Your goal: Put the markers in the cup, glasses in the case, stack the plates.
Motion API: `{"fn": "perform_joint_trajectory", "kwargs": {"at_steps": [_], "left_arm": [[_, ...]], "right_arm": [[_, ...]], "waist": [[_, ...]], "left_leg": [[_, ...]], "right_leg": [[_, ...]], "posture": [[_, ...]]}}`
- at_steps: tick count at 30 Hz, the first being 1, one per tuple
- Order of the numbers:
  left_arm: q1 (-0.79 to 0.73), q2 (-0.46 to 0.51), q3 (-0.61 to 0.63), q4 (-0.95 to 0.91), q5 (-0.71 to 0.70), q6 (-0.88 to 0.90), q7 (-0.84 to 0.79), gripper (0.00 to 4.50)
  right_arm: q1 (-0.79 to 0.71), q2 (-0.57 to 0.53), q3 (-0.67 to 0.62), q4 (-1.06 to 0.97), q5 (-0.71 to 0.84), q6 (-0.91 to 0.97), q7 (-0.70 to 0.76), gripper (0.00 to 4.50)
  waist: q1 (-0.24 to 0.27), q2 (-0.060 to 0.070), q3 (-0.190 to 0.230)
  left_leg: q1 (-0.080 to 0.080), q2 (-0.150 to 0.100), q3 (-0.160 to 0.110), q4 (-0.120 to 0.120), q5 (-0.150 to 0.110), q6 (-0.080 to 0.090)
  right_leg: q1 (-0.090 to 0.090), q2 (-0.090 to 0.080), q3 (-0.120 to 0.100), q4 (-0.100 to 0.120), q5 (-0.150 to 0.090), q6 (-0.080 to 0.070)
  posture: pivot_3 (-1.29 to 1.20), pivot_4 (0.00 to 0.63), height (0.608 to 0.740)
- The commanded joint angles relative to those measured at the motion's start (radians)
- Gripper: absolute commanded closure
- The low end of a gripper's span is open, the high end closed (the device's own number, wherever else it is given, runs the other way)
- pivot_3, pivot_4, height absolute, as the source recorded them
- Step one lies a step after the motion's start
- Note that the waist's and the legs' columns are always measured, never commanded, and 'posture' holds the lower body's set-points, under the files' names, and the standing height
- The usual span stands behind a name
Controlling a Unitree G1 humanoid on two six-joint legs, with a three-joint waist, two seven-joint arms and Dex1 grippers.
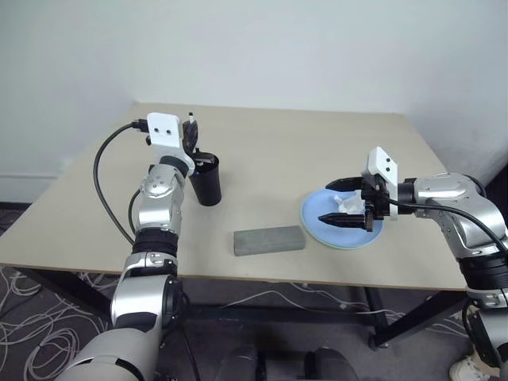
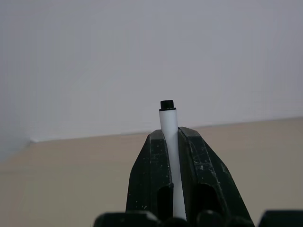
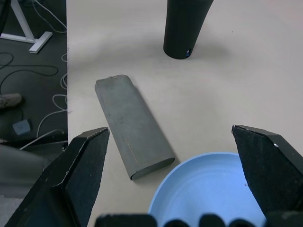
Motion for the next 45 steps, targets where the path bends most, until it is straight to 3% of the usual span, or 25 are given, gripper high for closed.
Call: {"fn": "perform_joint_trajectory", "kwargs": {"at_steps": [1, 10, 24, 29, 34, 39, 45], "left_arm": [[-0.02, 0.001, -0.016, 0.026, 0.02, -0.059, -0.004, 4.45], [-0.041, -0.002, -0.027, 0.132, 0.027, -0.133, -0.006, 4.45], [-0.047, 0.005, -0.024, 0.12, 0.025, -0.152, -0.025, 0.05], [-0.024, 0.016, -0.007, -0.043, -0.063, -0.042, -0.142, 0.05], [0.056, 0.096, 0.031, -0.384, -0.27, 0.269, -0.313, 0.05], [0.211, 0.306, 0.091, -0.649, -0.422, 0.54, -0.475, 0.05], [0.474, 0.541, 0.24, -0.711, -0.491, 0.621, -0.677, 0.05]], "right_arm": [[-0.023, -0.002, -0.026, -0.032, 0.016, -0.001, -0.003, 0.0], [-0.023, -0.001, -0.027, -0.032, 0.015, -0.001, -0.004, 0.0], [-0.017, -0.005, -0.033, -0.037, 0.016, 0.005, -0.009, 0.0], [-0.012, -0.01, -0.042, -0.045, 0.021, 0.01, -0.014, 0.0], [0.007, -0.023, -0.068, -0.06, 0.032, 0.022, -0.028, 0.0], [0.043, -0.045, -0.116, -0.07, 0.045, 0.033, -0.056, 0.0], [0.089, -0.048, -0.159, -0.098, 0.059, 0.056, -0.108, 0.0]], "waist": [[0.0, 0.0, 0.0], [0.0, 0.0, 0.0], [0.0, 0.0, 0.0], [0.0, 0.0, 0.0], [-0.008, 0.0, 0.0], [-0.025, 0.0, 0.0], [-0.032, 0.0, 0.0]], "left_leg": [[0.0, 0.0, 0.0, 0.0, 0.0, 0.0], [0.0, 0.0, 0.0, 0.0, 0.0, 0.0], [0.0, 0.0, -0.001, 0.0, 0.0, 0.0], [0.0, 0.0, -0.001, 0.0, 0.0, 0.0], [0.0, 0.0, -0.001, 0.0, 0.0, 0.0], [0.001, 0.001, 0.0, -0.001, 0.0, 0.0], [0.003, 0.002, 0.002, -0.001, 0.001, -0.001]], "right_leg": [[0.0, 0.0, 0.0, 0.0, 0.0, 0.0], [0.0, 0.0, 0.0, 0.0, 0.0, 0.0], [0.0, -0.001, 0.0, 0.0, 0.001, 0.0], [0.0, -0.001, 0.0, 0.0, 0.001, 0.0], [-0.001, 0.0, 0.0, 0.0, 0.0, 0.0], [-0.001, 0.001, 0.001, 0.001, 0.0, 0.0], [0.0, 0.0, 0.0, 0.001, -0.001, -0.002]], "posture": [[0.0, 0.0, 0.737], [0.0, 0.0, 0.737], [0.0, 0.0, 0.737], [0.0, 0.0, 0.737], [0.0, 0.0, 0.737], [0.0, 0.0, 0.737], [0.0, 0.0, 0.737]]}}
